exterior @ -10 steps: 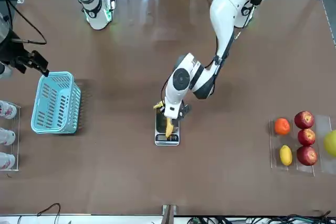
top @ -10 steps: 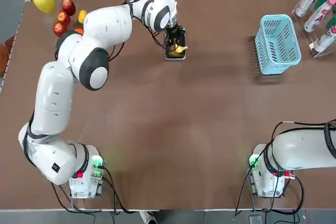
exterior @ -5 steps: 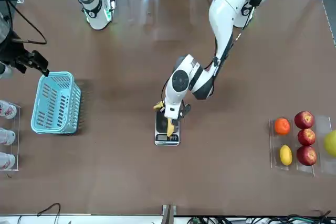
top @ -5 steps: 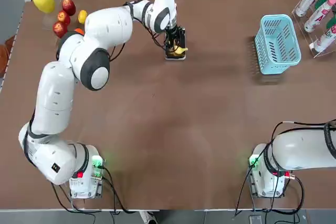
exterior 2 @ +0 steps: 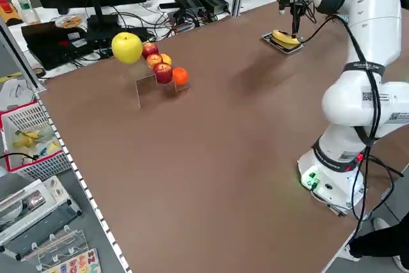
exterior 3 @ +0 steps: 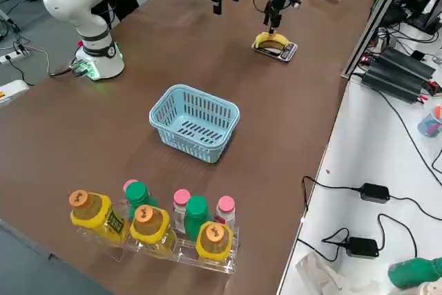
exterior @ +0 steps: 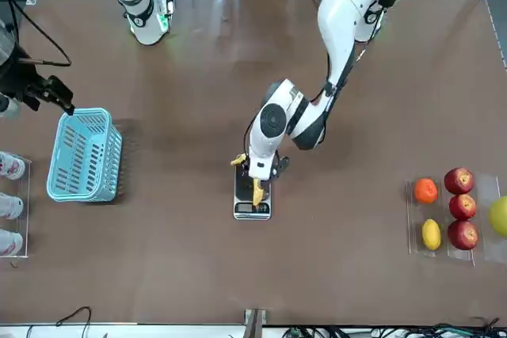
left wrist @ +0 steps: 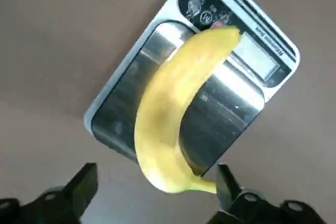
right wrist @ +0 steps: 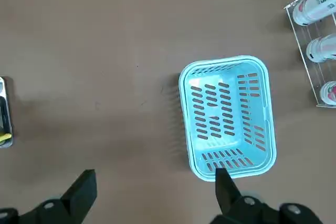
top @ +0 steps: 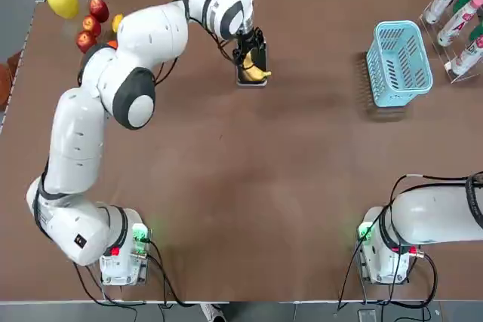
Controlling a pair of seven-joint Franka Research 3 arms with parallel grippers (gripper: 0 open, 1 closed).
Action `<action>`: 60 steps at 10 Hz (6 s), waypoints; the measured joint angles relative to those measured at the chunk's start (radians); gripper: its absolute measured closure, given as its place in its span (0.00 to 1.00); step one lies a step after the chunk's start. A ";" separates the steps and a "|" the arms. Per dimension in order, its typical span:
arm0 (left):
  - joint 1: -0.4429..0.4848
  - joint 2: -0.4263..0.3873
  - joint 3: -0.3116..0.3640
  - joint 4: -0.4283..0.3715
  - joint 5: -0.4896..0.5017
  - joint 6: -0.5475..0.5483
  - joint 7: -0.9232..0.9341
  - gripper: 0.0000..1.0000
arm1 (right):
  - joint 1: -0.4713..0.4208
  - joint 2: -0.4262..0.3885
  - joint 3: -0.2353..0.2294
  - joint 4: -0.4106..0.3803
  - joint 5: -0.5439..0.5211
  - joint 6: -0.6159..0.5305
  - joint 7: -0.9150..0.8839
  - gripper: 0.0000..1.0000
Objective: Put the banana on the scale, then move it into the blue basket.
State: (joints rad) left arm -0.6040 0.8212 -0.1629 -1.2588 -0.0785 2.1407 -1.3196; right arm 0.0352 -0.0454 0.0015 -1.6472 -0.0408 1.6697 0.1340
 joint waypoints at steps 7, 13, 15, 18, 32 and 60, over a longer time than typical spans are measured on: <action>0.367 -0.457 0.000 -0.087 0.000 -0.440 0.271 0.00 | 0.237 0.469 -0.025 0.354 0.000 0.079 -0.271 0.00; 0.611 -0.673 0.104 -0.142 0.004 -0.650 1.059 0.00 | 0.684 0.827 -0.158 0.515 0.010 0.362 -0.047 0.00; 0.608 -0.729 0.129 -0.143 0.017 -0.666 1.208 0.00 | 0.795 0.872 -0.200 0.516 0.024 0.427 0.064 0.00; 0.580 -0.782 0.118 -0.147 0.063 -0.673 1.292 0.00 | 0.844 0.976 -0.225 0.511 0.036 0.563 0.156 0.00; 0.579 -0.764 0.104 -0.148 0.079 -0.667 1.307 0.00 | 0.898 1.035 -0.219 0.494 0.084 0.650 0.284 0.15; 0.584 -0.766 0.100 -0.139 0.079 -0.666 1.307 0.00 | -0.088 0.143 -0.162 -0.450 0.076 0.536 -0.430 0.37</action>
State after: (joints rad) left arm -0.0197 0.0555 -0.0625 -1.3978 0.0006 1.4742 -0.0121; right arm -0.0529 0.0978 -0.1602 -2.0972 0.0355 2.2060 -0.2963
